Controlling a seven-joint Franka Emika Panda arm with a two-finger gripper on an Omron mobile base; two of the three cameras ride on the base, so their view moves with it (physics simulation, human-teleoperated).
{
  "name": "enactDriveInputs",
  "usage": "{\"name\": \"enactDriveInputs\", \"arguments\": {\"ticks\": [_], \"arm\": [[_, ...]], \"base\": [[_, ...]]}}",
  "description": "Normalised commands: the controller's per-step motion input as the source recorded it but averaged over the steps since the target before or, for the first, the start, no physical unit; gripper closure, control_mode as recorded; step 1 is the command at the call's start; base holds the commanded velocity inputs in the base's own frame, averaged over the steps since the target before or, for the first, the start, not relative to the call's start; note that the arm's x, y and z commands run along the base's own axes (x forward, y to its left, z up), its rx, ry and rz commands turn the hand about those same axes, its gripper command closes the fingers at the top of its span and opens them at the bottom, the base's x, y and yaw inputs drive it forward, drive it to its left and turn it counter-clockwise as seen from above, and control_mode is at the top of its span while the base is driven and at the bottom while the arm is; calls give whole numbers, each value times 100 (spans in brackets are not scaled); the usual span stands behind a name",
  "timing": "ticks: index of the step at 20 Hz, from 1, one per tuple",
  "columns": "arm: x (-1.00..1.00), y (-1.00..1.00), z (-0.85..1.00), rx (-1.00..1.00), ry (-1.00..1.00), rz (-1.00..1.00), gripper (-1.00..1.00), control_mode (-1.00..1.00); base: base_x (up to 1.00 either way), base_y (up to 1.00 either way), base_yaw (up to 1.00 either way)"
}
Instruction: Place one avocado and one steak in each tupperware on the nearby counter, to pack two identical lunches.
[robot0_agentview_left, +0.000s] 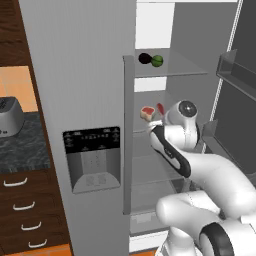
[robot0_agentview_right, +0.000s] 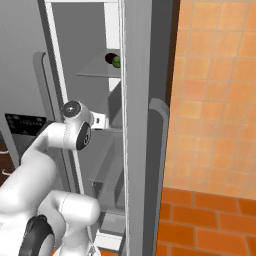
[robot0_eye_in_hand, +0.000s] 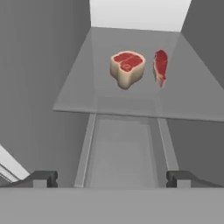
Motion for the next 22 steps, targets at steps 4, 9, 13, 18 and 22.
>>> {"name": "enactDriveInputs", "arguments": {"ticks": [4, 9, 13, 18, 22], "arm": [[52, 0, 3, 3, 6, 0, -100, -100], [40, -3, 0, 3, 5, 0, -100, -100], [14, 0, 0, 0, 0, -6, -100, -100], [26, -3, 0, 2, 0, -8, -100, -100], [25, -9, 0, 10, 0, 0, -100, -100]], "base": [[0, 0, 0], [0, 0, 0], [0, 0, 0], [0, 0, 0], [0, 0, 0]]}}
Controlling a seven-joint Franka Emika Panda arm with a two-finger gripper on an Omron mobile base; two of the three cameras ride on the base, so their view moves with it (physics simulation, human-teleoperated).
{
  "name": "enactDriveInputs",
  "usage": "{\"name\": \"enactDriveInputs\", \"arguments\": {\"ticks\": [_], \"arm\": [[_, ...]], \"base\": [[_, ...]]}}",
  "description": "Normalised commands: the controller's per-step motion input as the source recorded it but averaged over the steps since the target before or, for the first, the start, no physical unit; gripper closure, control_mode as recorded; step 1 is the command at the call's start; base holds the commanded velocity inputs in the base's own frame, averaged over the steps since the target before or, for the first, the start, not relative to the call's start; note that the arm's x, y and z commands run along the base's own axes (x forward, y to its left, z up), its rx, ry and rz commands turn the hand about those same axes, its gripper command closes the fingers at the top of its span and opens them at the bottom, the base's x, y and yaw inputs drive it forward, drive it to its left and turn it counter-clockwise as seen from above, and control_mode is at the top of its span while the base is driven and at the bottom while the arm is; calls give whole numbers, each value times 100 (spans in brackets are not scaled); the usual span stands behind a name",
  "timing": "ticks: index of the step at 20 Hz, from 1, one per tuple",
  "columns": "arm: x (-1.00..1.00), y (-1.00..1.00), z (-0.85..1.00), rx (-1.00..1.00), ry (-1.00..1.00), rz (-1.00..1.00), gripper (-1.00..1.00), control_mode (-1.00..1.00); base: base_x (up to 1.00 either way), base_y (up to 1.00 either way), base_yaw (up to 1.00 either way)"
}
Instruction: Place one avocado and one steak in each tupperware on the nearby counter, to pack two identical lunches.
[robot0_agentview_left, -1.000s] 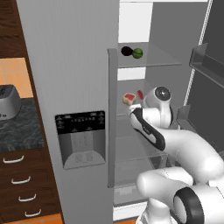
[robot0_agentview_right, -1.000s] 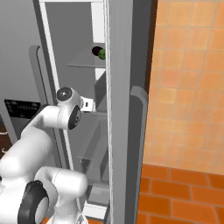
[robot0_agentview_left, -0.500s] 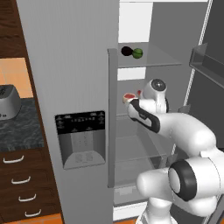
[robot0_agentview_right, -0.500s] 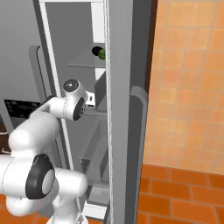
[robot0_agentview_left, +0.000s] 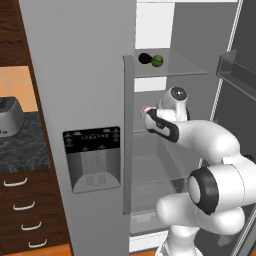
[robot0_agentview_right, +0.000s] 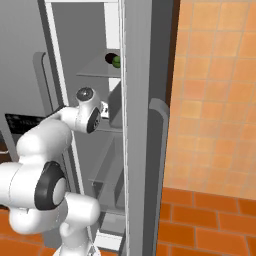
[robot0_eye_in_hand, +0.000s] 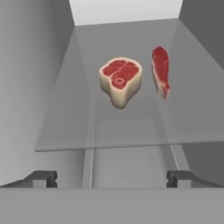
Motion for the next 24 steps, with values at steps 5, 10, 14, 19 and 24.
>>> {"name": "enactDriveInputs", "arguments": {"ticks": [5, 10, 14, 19, 24], "arm": [[11, -3, 0, 1, 0, 0, -100, -100], [26, 0, -3, 0, 2, 0, -100, -100], [29, -3, -7, 2, 4, -2, -100, -100], [22, 0, -13, 0, 1, -4, -100, -100], [28, 0, -18, 0, 2, -3, -100, -100]], "base": [[0, 0, 0], [0, 0, 0], [0, 0, 0], [0, 0, 0], [0, 0, 0]]}}
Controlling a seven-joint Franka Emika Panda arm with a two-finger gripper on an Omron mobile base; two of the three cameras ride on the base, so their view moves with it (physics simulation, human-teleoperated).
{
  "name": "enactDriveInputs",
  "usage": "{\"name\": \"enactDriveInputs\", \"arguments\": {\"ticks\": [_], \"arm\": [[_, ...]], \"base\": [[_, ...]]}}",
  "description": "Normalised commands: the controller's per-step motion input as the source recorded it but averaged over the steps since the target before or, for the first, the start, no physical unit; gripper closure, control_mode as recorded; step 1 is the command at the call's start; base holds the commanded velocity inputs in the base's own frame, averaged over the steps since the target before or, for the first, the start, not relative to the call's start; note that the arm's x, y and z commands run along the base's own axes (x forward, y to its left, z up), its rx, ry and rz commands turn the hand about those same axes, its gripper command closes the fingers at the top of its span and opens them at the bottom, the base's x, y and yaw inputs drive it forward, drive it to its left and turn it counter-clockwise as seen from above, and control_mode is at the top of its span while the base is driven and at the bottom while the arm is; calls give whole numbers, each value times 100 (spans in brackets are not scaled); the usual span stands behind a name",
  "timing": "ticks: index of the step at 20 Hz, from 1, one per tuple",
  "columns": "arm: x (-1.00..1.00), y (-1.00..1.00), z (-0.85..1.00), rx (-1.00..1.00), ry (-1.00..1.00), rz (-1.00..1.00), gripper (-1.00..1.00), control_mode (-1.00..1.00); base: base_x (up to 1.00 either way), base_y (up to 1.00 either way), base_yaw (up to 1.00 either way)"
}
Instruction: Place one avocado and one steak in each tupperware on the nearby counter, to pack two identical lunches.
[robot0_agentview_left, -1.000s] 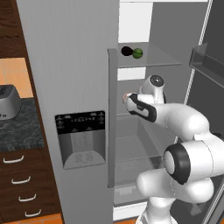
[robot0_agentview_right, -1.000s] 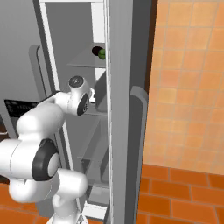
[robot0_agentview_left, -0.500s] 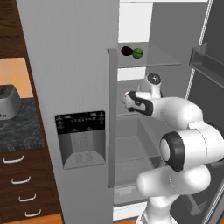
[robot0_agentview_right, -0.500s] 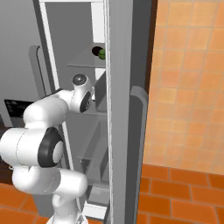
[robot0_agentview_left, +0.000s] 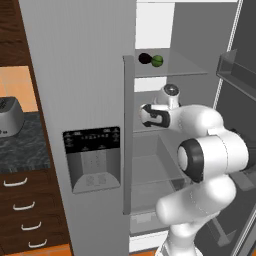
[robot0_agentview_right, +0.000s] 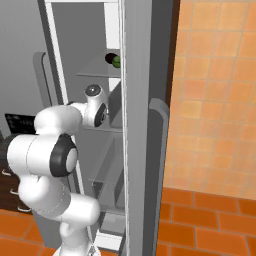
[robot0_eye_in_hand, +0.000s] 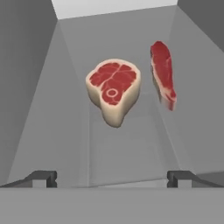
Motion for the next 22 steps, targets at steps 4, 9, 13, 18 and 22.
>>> {"name": "enactDriveInputs", "arguments": {"ticks": [4, 9, 13, 18, 22], "arm": [[33, 0, -17, 0, 2, -2, -100, -100], [37, 0, -8, 0, 0, 0, -100, -100], [28, 0, -4, 1, 0, 0, -100, -100], [27, 0, -11, 0, 0, 0, -100, -100], [24, 0, -16, 0, 0, 0, -100, -100]], "base": [[0, 0, 0], [0, 0, 0], [0, 0, 0], [0, 0, 0], [0, 0, 0]]}}
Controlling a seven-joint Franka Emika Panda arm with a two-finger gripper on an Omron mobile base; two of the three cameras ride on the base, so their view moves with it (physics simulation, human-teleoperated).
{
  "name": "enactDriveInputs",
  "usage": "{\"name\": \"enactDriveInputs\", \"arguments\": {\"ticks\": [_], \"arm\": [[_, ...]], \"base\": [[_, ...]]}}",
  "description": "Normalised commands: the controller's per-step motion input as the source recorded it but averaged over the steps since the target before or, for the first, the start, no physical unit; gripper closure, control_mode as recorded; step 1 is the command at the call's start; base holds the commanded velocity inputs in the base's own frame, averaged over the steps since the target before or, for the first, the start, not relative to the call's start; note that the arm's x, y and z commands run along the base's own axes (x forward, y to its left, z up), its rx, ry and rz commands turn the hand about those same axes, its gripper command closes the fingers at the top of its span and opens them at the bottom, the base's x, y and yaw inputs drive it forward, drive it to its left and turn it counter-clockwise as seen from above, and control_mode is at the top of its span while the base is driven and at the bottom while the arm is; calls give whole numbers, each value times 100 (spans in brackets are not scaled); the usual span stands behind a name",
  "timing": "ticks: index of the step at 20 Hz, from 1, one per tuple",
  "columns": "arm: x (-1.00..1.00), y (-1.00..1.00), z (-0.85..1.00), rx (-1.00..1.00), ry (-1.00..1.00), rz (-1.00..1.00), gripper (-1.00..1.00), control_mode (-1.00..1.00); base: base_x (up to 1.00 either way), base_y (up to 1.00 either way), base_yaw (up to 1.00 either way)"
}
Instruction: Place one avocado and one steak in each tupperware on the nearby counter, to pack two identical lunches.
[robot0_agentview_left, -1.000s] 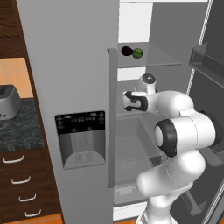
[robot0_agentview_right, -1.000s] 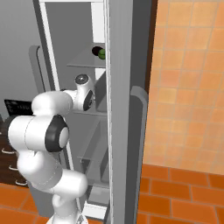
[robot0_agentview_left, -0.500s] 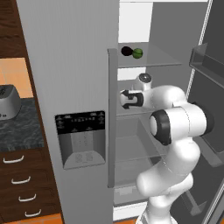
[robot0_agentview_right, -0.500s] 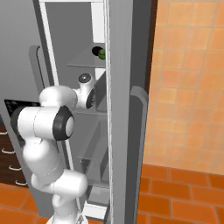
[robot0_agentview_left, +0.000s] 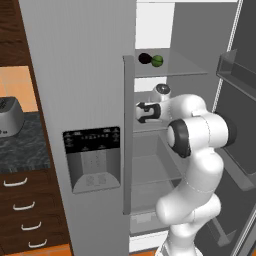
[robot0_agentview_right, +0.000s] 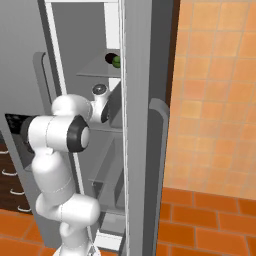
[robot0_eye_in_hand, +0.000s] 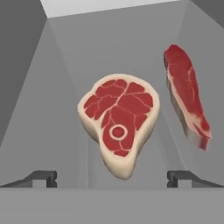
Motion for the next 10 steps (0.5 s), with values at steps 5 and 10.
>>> {"name": "enactDriveInputs", "arguments": {"ticks": [5, 10], "arm": [[24, 0, -10, 0, 0, 0, -100, -100], [26, 0, -5, 0, 0, 0, -100, -100]], "base": [[0, 0, 0], [0, 0, 0]]}}
